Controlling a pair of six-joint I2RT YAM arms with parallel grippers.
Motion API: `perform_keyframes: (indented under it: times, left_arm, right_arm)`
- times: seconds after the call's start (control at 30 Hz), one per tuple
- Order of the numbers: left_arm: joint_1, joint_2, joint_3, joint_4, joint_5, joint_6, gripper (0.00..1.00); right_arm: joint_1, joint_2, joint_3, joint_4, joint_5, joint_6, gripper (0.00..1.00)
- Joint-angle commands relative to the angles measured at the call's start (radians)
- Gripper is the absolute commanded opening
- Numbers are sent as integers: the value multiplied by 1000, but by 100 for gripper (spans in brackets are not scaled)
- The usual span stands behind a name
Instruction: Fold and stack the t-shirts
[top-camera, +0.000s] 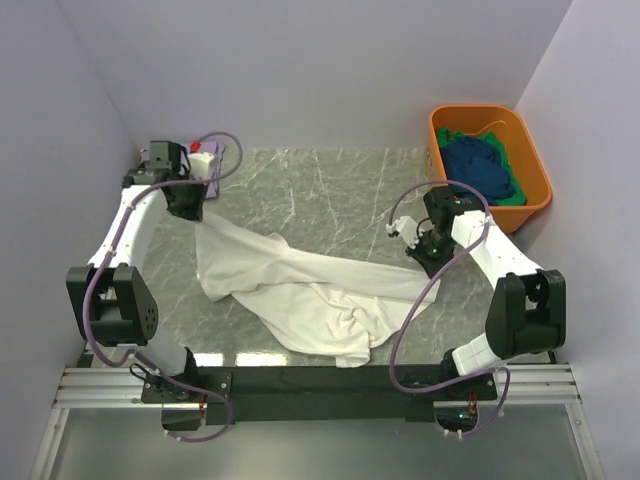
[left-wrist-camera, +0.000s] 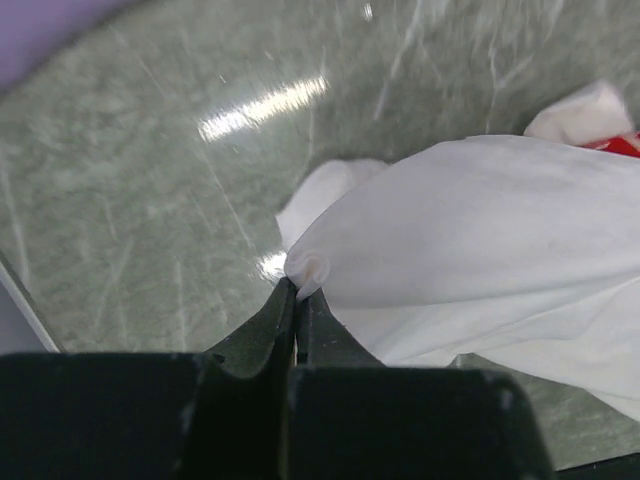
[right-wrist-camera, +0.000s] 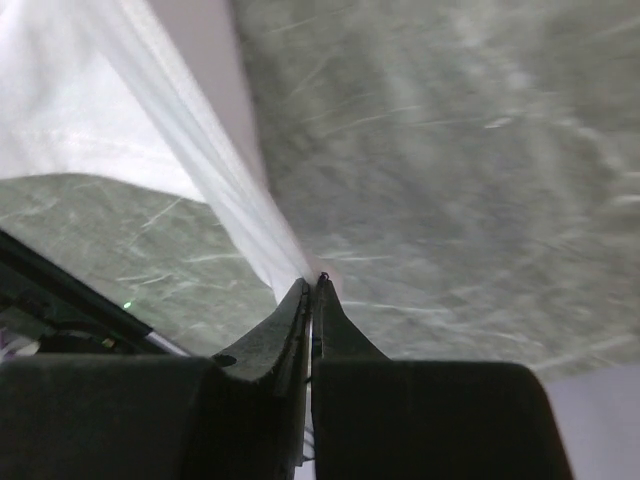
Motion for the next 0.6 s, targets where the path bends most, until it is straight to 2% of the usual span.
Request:
perform_keyframes:
  times: [0.0, 0.17, 0.33, 0.43, 0.57]
  left_arm:
    - [56, -65, 111, 49, 134, 66, 1]
    - [150, -19, 265, 106, 245, 46, 1]
    - [198, 73, 528, 109, 376, -3, 1]
    - [207, 70, 619, 179, 380, -28, 1]
    - [228, -10, 630, 340, 342, -83, 1]
  right_arm:
    - [-6, -56, 92, 29, 69, 26, 0]
    - [-8, -70, 253, 121, 126, 76, 0]
    - [-8, -71, 428, 251, 207, 154, 0]
    - [-6, -70, 535, 308, 250, 183, 0]
    - [-8, -85, 652, 394, 322, 198, 0]
